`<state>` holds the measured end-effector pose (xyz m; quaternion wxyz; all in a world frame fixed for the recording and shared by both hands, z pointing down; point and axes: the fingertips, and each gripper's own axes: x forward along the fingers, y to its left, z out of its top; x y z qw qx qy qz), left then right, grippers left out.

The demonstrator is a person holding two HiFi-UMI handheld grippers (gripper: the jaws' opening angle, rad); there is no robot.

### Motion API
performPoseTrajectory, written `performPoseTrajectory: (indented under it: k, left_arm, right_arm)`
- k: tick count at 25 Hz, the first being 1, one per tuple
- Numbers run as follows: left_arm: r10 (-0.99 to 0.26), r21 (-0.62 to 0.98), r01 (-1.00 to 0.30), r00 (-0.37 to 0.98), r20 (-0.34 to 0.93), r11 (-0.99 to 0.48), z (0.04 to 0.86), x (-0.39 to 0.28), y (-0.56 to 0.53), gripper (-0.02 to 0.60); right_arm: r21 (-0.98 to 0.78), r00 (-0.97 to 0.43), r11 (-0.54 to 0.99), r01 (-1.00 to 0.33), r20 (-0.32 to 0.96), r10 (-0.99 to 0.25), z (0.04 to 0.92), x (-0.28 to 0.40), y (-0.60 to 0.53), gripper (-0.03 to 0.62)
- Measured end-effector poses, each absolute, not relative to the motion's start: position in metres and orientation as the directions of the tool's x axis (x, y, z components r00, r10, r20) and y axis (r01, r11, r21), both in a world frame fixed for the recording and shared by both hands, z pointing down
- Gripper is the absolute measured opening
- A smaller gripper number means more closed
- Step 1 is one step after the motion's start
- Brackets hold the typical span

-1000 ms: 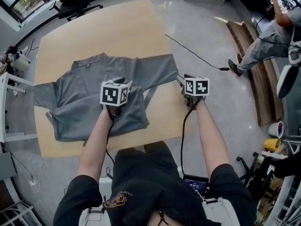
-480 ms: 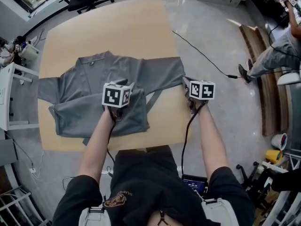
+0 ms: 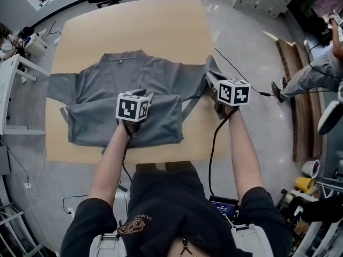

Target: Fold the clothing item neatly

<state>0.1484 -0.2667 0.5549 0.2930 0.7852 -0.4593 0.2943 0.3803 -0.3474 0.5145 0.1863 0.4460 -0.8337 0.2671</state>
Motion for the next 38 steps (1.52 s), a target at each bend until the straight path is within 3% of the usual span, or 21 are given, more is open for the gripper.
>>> performPoseTrajectory:
  k: [17, 24, 26, 27, 33, 38]
  left_arm:
    - [-0.594, 0.242, -0.892, 0.437, 0.676, -0.381, 0.526, 0.019, -0.219, 0.123]
    - [-0.565, 0.261, -0.884, 0.452, 0.69, -0.387, 0.538, -0.03, -0.19, 0.121]
    - [-0.559, 0.268, -0.88, 0.459, 0.691, -0.392, 0.54, -0.04, -0.184, 0.121]
    - [-0.556, 0.27, -0.878, 0.463, 0.69, -0.396, 0.541, -0.044, -0.182, 0.121]
    - [-0.545, 0.274, -0.852, 0.501, 0.672, -0.446, 0.537, -0.047, -0.191, 0.121]
    - [-0.525, 0.264, -0.824, 0.533, 0.664, -0.502, 0.534, -0.019, -0.215, 0.121]
  right_arm:
    - [-0.21, -0.652, 0.657, -0.724, 0.519, -0.553, 0.469, 0.134, -0.339, 0.021]
    - [-0.194, -0.619, 0.747, -0.636, 0.705, -0.344, 0.553, 0.035, -0.291, 0.047]
    - [-0.212, -0.614, 0.762, -0.612, 0.734, -0.289, 0.566, 0.022, -0.275, 0.123]
    - [-0.226, -0.617, 0.765, -0.603, 0.74, -0.267, 0.569, 0.018, -0.268, 0.132]
    - [-0.265, -0.663, 0.773, -0.576, 0.705, -0.253, 0.551, 0.018, -0.244, 0.14]
    - [-0.253, -0.621, 0.704, -0.664, 0.711, -0.329, 0.55, 0.076, -0.239, 0.14]
